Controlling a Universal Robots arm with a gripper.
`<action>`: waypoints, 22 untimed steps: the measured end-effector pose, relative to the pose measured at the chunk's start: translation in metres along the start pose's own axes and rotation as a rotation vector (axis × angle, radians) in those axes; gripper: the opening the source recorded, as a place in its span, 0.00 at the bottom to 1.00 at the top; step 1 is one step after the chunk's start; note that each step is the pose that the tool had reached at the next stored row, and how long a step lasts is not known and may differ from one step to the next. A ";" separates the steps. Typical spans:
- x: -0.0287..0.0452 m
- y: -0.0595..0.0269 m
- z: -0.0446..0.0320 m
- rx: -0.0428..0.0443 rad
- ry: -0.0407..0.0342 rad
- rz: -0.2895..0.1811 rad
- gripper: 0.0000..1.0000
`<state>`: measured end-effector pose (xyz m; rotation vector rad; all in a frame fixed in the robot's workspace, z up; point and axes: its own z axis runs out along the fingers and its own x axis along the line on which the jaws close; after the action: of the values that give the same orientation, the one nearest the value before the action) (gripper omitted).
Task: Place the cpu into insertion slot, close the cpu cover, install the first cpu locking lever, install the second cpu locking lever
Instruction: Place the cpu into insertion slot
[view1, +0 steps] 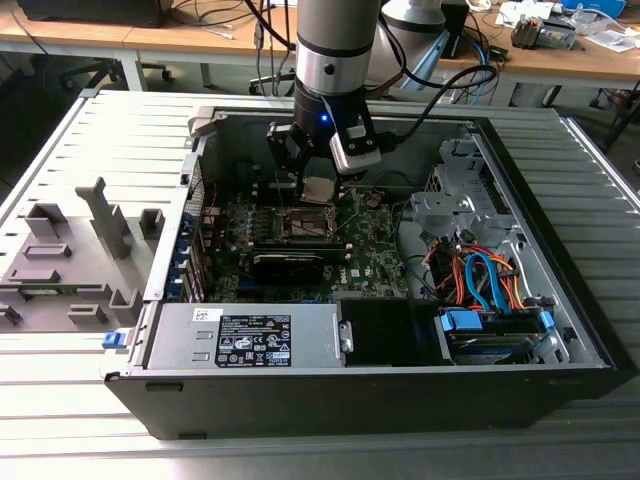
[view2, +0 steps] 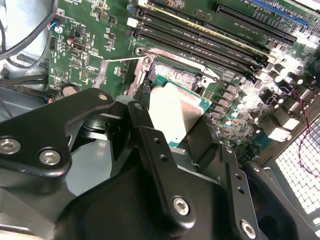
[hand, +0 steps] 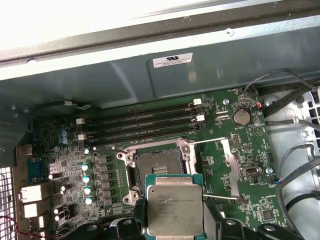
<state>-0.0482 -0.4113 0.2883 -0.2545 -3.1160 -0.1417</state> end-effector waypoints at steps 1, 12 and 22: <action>0.0000 0.0000 0.0000 0.0000 -0.0001 0.001 0.54; 0.0000 0.0000 0.0000 -0.0002 -0.0005 0.006 0.54; 0.0000 0.0000 0.0000 -0.0002 -0.0009 0.010 0.54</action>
<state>-0.0482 -0.4113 0.2883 -0.2699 -3.1151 -0.1417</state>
